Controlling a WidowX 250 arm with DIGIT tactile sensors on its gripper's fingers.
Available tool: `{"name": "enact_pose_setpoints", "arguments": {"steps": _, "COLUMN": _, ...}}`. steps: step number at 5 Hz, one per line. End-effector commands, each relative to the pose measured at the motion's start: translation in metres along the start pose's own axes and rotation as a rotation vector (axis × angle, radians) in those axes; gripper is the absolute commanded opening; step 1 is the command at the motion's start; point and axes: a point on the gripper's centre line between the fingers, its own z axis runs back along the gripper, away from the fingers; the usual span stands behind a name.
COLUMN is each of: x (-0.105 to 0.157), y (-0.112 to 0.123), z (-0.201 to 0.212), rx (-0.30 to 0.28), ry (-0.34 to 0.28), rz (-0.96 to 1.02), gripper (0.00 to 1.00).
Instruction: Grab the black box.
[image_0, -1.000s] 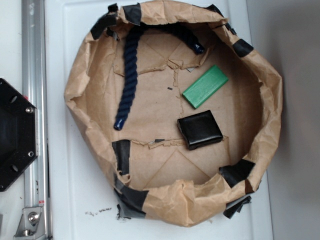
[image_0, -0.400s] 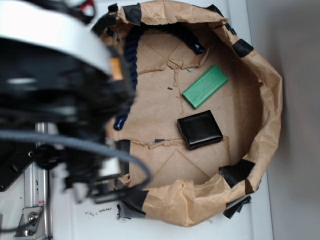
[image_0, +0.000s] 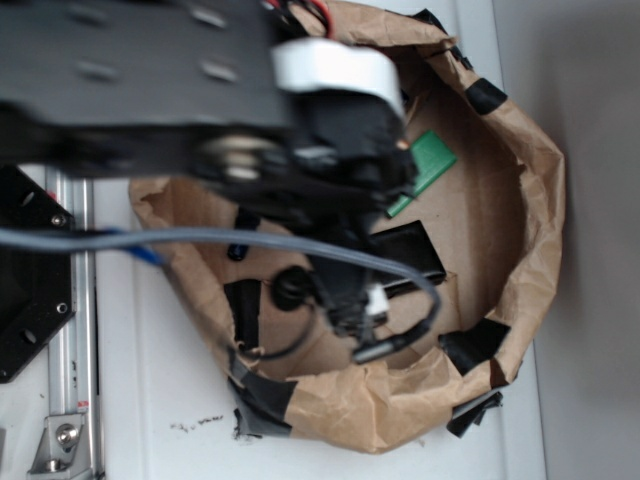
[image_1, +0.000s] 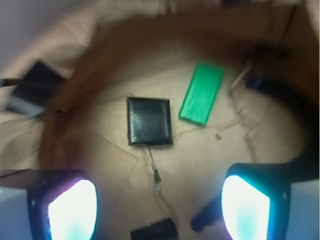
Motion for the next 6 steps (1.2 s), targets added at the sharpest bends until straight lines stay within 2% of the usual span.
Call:
{"name": "enact_pose_setpoints", "arguments": {"steps": 1, "x": 0.019, "y": 0.004, "z": -0.01, "rx": -0.029, "ry": -0.011, "rz": 0.073, "gripper": 1.0}}
{"name": "enact_pose_setpoints", "arguments": {"steps": 3, "x": 0.019, "y": 0.004, "z": -0.01, "rx": -0.029, "ry": -0.011, "rz": 0.073, "gripper": 1.0}}
{"name": "enact_pose_setpoints", "arguments": {"steps": 4, "x": 0.015, "y": 0.019, "z": -0.039, "rx": -0.084, "ry": 0.038, "rz": 0.078, "gripper": 1.0}}
{"name": "enact_pose_setpoints", "arguments": {"steps": 5, "x": 0.022, "y": 0.028, "z": -0.062, "rx": -0.061, "ry": 0.051, "rz": 0.101, "gripper": 1.0}}
{"name": "enact_pose_setpoints", "arguments": {"steps": 6, "x": 0.02, "y": 0.022, "z": -0.08, "rx": -0.003, "ry": 0.047, "rz": 0.064, "gripper": 1.0}}
